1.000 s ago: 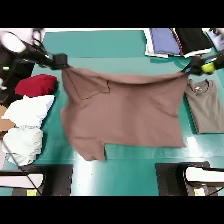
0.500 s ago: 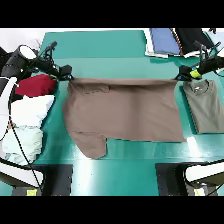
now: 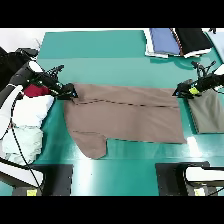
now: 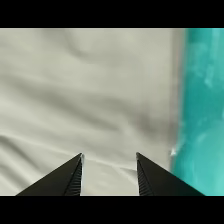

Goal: Fold the shirts.

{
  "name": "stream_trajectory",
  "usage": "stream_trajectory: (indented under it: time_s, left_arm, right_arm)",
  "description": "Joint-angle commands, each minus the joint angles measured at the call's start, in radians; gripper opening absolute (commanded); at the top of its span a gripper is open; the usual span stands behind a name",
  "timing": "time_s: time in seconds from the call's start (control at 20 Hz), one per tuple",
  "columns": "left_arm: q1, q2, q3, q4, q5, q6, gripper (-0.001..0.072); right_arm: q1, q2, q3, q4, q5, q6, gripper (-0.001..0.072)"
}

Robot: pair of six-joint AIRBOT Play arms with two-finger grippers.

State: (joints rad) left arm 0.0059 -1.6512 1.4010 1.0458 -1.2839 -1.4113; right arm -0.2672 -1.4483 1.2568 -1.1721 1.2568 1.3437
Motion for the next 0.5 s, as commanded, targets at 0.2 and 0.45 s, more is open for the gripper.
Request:
stream_trajectory:
  time_s: [0.2, 0.45]
  left_arm:
    - [-0.048, 0.328, -0.254, 0.189, -0.029, -0.077, 0.0532]
    - [-0.137, 0.653, -0.723, 0.156, 0.04, -0.147, 0.0533]
  right_arm:
    - [-0.006, 0.238, -0.038, 0.08, 0.084, 0.001, 0.0389]
    - [-0.006, 0.406, -0.158, 0.08, 0.009, 0.002, 0.0388]
